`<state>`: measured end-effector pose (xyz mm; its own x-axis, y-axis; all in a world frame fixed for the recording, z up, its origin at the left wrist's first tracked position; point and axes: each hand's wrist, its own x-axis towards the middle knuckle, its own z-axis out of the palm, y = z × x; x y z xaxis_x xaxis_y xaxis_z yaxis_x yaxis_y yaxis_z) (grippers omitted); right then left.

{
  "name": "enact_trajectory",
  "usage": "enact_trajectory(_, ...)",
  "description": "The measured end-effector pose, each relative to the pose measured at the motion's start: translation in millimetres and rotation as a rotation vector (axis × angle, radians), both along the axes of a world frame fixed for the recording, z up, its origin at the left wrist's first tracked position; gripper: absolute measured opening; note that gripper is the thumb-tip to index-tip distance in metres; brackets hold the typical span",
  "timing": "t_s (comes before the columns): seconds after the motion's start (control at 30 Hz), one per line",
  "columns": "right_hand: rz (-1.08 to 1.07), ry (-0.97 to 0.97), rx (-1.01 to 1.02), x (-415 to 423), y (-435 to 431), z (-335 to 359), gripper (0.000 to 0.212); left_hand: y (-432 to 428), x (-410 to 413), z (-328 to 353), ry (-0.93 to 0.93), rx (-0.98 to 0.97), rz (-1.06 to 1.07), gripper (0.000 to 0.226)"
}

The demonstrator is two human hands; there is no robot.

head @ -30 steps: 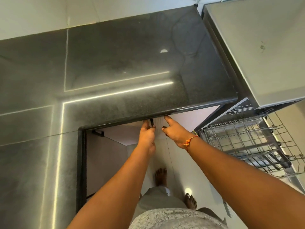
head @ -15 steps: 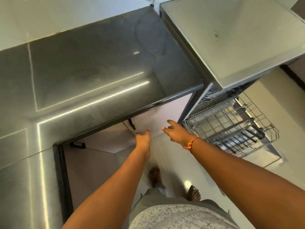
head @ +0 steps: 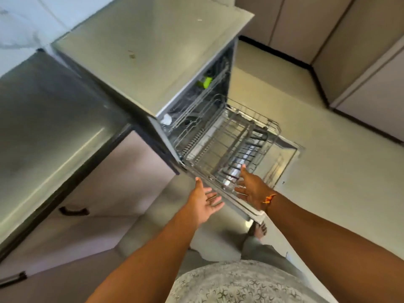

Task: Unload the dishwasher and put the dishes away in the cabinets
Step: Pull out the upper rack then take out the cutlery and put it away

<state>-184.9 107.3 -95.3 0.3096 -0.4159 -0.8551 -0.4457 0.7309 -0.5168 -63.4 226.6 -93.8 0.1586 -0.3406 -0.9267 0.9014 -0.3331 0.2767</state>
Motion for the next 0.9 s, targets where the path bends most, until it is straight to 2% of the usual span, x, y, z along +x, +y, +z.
enact_trajectory(0.27, -0.28, -0.029, 0.058, -142, -103, -14, 0.078, -117, -110, 11, 0.082, 0.004, -0.091, 0.089)
enact_trajectory(0.47, -0.348, -0.011, 0.103, -157, -141, -36, 0.074, -162, -128, -16, 0.093, 0.095, -0.123, 0.094)
enact_trajectory(0.63, -0.388, 0.032, 0.158, -131, -173, -88, 0.071, -194, -123, -88, 0.111, 0.19, -0.068, 0.095)
enact_trajectory(0.77, -0.341, 0.099, 0.182, -98, -202, -164, 0.066, -215, -116, -174, 0.131, 0.315, 0.026, 0.097)
enact_trajectory(0.87, -0.293, 0.106, 0.185, -73, -224, -227, 0.039, -231, -106, -226, 0.221, 0.344, 0.136, 0.096)
enact_trajectory(0.9, -0.281, 0.13, 0.174, -65, -232, -245, 0.038, -236, -102, -240, 0.255, 0.344, 0.183, 0.095)
